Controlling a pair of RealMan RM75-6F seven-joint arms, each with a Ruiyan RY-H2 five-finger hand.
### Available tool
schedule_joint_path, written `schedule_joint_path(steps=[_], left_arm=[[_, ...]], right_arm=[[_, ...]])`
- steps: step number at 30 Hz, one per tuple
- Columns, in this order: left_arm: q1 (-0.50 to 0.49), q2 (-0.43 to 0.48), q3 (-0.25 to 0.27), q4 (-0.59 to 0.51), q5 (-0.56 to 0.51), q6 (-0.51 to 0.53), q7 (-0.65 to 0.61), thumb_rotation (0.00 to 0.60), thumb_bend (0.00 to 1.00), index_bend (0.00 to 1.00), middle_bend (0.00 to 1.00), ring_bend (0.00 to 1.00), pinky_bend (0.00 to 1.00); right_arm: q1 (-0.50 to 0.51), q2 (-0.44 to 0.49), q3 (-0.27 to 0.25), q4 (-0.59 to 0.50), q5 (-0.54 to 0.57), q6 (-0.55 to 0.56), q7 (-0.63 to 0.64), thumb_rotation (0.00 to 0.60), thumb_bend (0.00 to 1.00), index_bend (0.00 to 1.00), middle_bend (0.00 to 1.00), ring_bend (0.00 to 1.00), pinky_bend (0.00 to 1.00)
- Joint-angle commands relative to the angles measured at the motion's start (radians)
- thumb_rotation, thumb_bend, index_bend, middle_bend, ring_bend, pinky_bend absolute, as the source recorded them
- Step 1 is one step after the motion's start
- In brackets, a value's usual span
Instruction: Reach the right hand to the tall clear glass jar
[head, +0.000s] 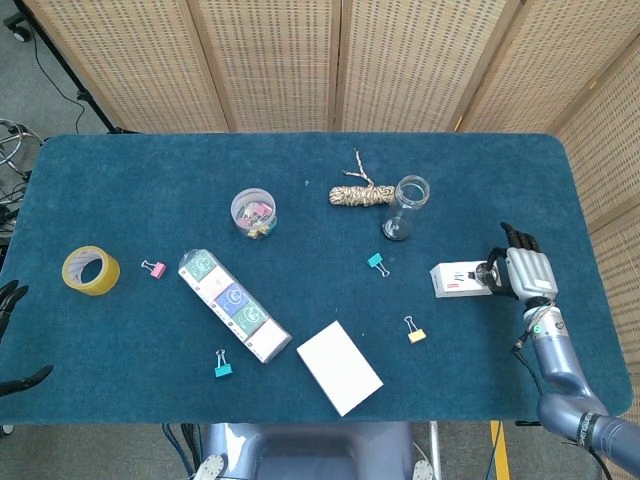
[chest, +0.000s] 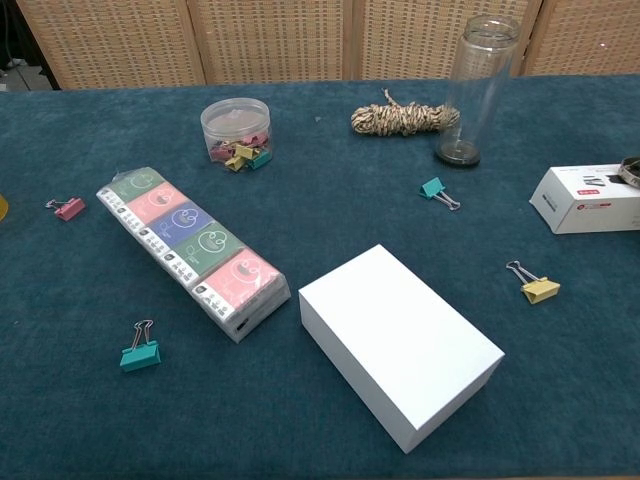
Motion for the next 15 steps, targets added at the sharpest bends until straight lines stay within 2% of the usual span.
schedule_joint_path(steps=[1,7,15], left_arm=[[-0.001,0.0,0.0,-0.002,-0.001,-0.002,0.002,0.6,0.12,0.0,0.0,0.0,0.0],[-0.001,-0.001,0.0,-0.003,0.0,-0.002,0.006,0.6,0.12,0.0,0.0,0.0,0.0],[-0.001,0.003,0.0,-0.002,0.002,-0.003,-0.007,0.6,0.12,0.0,0.0,0.0,0.0]], right_arm=[[0.0,-0.001,0.0,0.003,-0.004,0.002,0.006,0.6,0.49,0.57,0.0,0.0,0.0],[-0.002,-0.003,-0.001,0.007,-0.011,0.009,0.013,0.6,0.53,0.63,0.0,0.0,0.0],[-0.007,0.022,0.009,-0.036,-0.039,0.049,0.021,0.6,0.55,0.65,0.0,0.0,0.0]])
